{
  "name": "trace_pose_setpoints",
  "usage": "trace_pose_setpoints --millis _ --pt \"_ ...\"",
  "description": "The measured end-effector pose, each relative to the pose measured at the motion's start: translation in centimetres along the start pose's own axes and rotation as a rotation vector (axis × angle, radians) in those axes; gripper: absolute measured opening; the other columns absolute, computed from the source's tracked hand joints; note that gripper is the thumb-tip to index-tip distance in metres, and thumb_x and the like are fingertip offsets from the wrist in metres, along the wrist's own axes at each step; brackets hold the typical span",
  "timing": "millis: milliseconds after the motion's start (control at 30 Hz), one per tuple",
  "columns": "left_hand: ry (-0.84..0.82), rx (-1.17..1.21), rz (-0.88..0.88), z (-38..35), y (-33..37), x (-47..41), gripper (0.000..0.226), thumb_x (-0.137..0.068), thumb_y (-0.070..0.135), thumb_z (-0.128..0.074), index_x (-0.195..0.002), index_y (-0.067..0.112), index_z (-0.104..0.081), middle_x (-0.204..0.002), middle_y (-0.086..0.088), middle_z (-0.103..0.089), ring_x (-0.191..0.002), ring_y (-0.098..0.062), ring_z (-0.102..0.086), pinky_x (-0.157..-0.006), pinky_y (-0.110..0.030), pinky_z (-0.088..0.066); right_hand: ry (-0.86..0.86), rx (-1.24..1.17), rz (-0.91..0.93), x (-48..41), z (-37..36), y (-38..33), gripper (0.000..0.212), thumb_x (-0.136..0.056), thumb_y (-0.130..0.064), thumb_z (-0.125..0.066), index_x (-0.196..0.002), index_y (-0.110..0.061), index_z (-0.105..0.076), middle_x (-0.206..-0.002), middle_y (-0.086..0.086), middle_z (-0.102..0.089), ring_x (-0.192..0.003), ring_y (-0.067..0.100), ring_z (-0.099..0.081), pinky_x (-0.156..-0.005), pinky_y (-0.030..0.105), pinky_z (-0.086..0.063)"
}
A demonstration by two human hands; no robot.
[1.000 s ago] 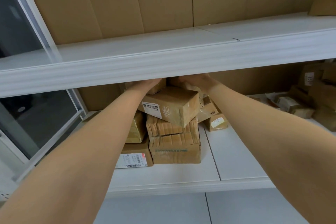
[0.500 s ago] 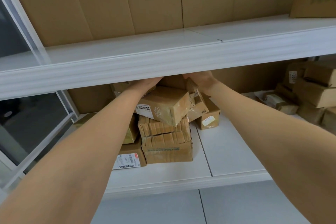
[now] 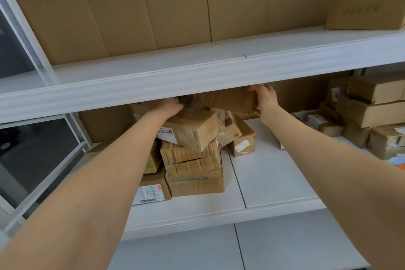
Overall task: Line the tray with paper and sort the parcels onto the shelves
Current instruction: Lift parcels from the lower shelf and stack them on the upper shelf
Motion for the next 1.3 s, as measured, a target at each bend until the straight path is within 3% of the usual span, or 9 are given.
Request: trace_pose_setpoints --millis 200,300,433,567,700,800,1033,1167,1300 --pt "0.055 -0.212 -0.033 0.0 1.5 1.2 0.042 -0.093 0.027 -0.055 -0.129 0.008 -0.044 -0.122 -0.013 -0.051 -0.114 -0.032 -0.051 -0.093 -0.036 -0.045 0.056 -0.156 -0.14 0.7 2.8 2.1 0.047 -0.085 -0.035 -0.067 -0.123 -0.019 -0.044 -0.114 0.006 -0.055 -0.104 0.028 -0.056 -0.08 0.041 -0.051" --pt "0.127 -0.272 -0.047 0.2 2.5 1.8 0.042 -0.092 0.031 -0.053 -0.128 0.01 -0.045 -0.122 -0.012 -0.053 -0.112 -0.032 -0.052 -0.093 -0.041 -0.048 0.093 -0.225 -0.218 1.2 4.1 3.6 0.044 -0.084 -0.039 -0.067 -0.115 -0.021 -0.042 -0.112 0.006 -0.053 -0.101 0.026 -0.054 -0.082 0.043 -0.048" --pt "0.198 -0.347 -0.218 -0.5 7.5 4.2 0.032 -0.095 0.029 -0.049 -0.122 0.011 -0.05 -0.113 -0.009 -0.057 -0.103 -0.029 -0.057 -0.075 -0.034 -0.048 0.164 -0.258 -0.332 2.2 6.3 6.4 0.049 -0.083 -0.045 -0.067 -0.116 -0.022 -0.039 -0.108 0.003 -0.049 -0.099 0.022 -0.051 -0.08 0.034 -0.048" --pt "0.135 -0.237 -0.454 -3.9 13.0 6.7 0.036 -0.095 0.024 -0.049 -0.132 0.02 -0.049 -0.133 -0.002 -0.051 -0.117 -0.019 -0.051 -0.088 -0.033 -0.046 0.234 -0.247 -0.417 3.2 8.0 9.0 0.05 -0.084 -0.05 -0.065 -0.115 -0.022 -0.038 -0.092 0.003 -0.049 -0.087 0.02 -0.053 -0.091 0.035 -0.051" --pt "0.094 -0.088 -0.562 -8.2 16.7 9.1 0.032 -0.095 0.02 -0.048 -0.126 0.022 -0.055 -0.133 0.001 -0.047 -0.114 -0.016 -0.053 -0.082 -0.026 -0.045 0.303 -0.269 -0.479 4.1 10.1 11.9 0.06 -0.084 -0.057 -0.061 -0.13 -0.021 -0.042 -0.114 0.005 -0.056 -0.104 0.024 -0.056 -0.09 0.039 -0.051" --pt "-0.018 0.004 -0.45 -12.2 16.6 9.4 0.035 -0.095 0.02 -0.05 -0.13 0.019 -0.053 -0.133 -0.002 -0.049 -0.114 -0.019 -0.054 -0.086 -0.027 -0.044 0.333 -0.27 -0.52 4.5 12.2 14.4 0.064 -0.085 -0.057 -0.059 -0.137 -0.023 -0.042 -0.128 0.006 -0.055 -0.112 0.028 -0.056 -0.094 0.044 -0.051" --pt "-0.592 0.263 0.09 -22.5 12.1 10.8 0.045 -0.096 0.022 -0.052 -0.137 0.007 -0.041 -0.137 -0.01 -0.045 -0.122 -0.026 -0.049 -0.095 -0.035 -0.049 0.288 -0.224 -0.649 4.6 15.4 19.8 0.062 -0.08 -0.056 -0.063 -0.131 -0.026 -0.046 -0.124 0.008 -0.059 -0.109 0.035 -0.058 -0.09 0.05 -0.05" --pt "-0.698 0.294 0.105 -24.2 12.3 11.8 0.045 -0.097 0.02 -0.05 -0.139 0.009 -0.038 -0.142 -0.009 -0.042 -0.127 -0.024 -0.046 -0.097 -0.036 -0.048 0.267 -0.103 -0.595 4.9 15.4 18.9 0.036 -0.095 -0.038 -0.056 -0.127 -0.023 -0.045 -0.122 0.005 -0.055 -0.117 0.033 -0.053 -0.097 0.05 -0.048" --pt "-0.696 0.27 0.042 -23.7 13.1 11.8 0.048 -0.097 0.019 -0.051 -0.142 0.008 -0.037 -0.139 -0.01 -0.044 -0.125 -0.025 -0.047 -0.095 -0.034 -0.048 0.304 0.13 -0.478 4.2 16.7 17.6 0.042 -0.094 -0.037 -0.056 -0.13 -0.014 -0.052 -0.129 0.009 -0.056 -0.108 0.025 -0.054 -0.096 0.038 -0.047"
Point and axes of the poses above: each hand's wrist, its own x-axis away from the middle knuckle, its own z-axis out of the back of the hand, y = z × x, the point moved 8 cm from there along -x, towards the middle knuckle
